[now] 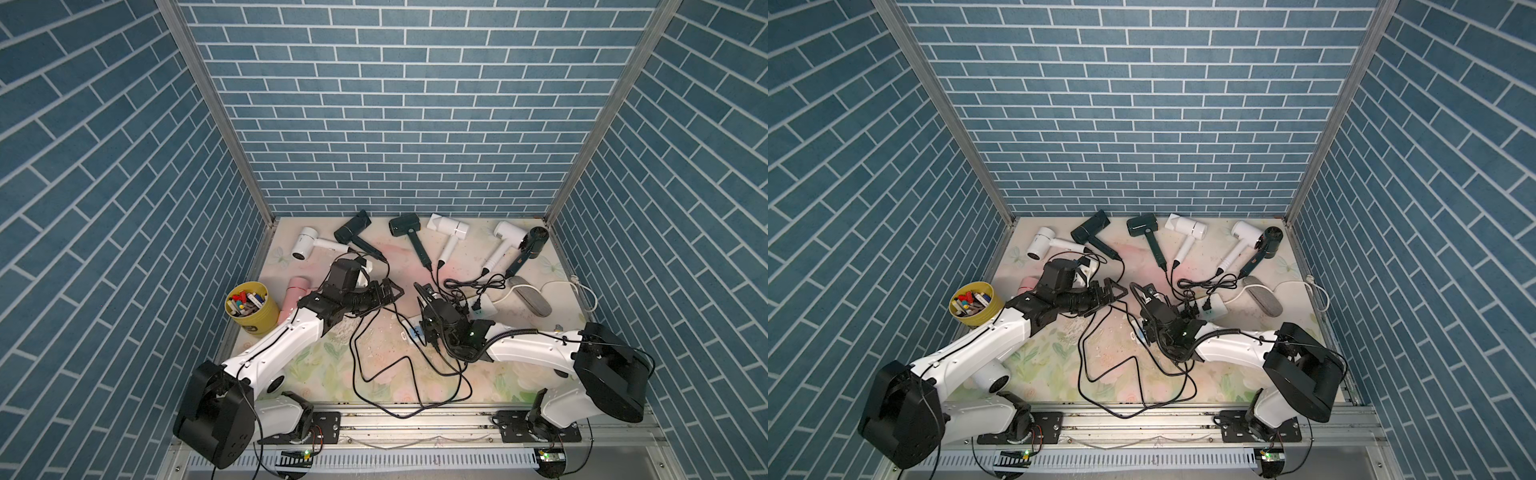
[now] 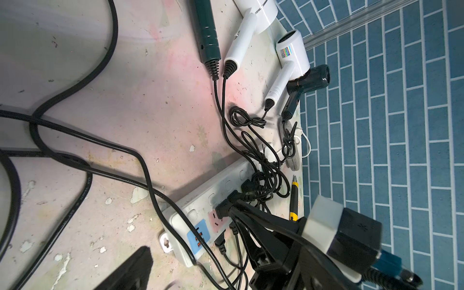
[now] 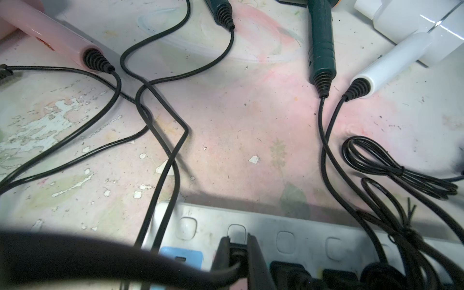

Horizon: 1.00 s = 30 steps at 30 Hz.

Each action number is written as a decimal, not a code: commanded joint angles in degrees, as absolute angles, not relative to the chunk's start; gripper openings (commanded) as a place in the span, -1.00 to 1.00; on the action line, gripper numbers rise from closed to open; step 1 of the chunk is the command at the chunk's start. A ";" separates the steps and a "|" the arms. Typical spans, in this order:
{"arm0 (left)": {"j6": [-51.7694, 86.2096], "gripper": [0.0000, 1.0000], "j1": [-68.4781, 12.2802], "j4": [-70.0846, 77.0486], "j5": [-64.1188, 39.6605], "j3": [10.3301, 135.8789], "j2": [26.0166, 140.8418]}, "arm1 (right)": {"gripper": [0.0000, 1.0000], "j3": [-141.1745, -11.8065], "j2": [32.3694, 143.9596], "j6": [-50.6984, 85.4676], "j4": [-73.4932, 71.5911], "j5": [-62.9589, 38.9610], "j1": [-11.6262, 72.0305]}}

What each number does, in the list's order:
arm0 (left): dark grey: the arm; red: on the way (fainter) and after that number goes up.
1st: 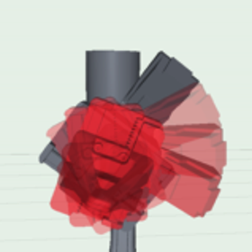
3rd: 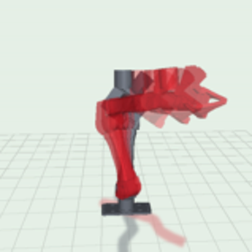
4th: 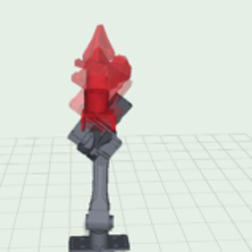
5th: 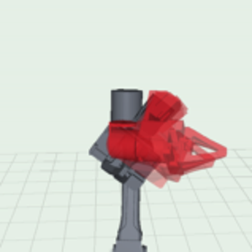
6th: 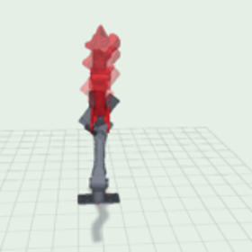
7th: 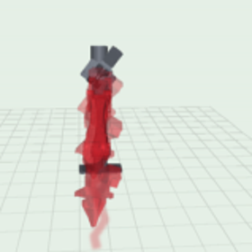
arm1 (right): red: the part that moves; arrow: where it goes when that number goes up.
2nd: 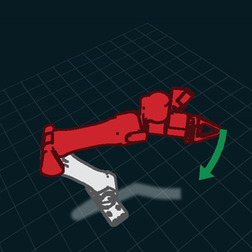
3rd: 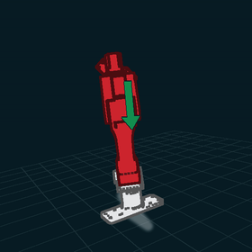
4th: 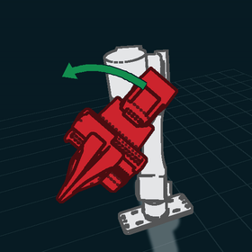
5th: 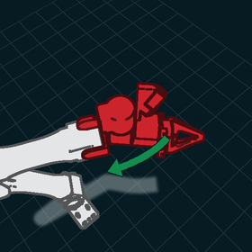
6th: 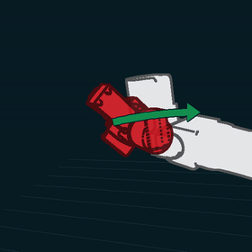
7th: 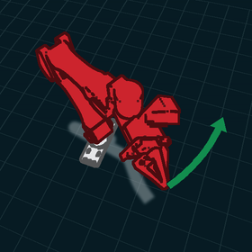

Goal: Charge the blow dryers
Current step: Insert the plug into the socket.

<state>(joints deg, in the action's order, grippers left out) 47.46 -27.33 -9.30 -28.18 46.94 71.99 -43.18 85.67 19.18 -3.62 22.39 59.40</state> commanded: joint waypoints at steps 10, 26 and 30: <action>46.71 0.93 -26.96 -8.59 -27.95 45.47 71.63 | -1.00 -42.10 85.43 21.40 -2.30 24.42 61.58; 46.85 0.94 -26.85 -7.30 -28.48 45.27 73.21 | -1.00 -42.31 85.51 23.15 2.45 31.80 62.66; 46.92 0.94 -26.88 -7.29 -28.48 45.13 73.13 | -1.00 -42.29 86.28 22.93 1.60 30.24 62.65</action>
<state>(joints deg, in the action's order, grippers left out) 47.51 -27.22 -8.12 -28.25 46.00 72.95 -42.68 85.69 22.70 -1.08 28.45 62.63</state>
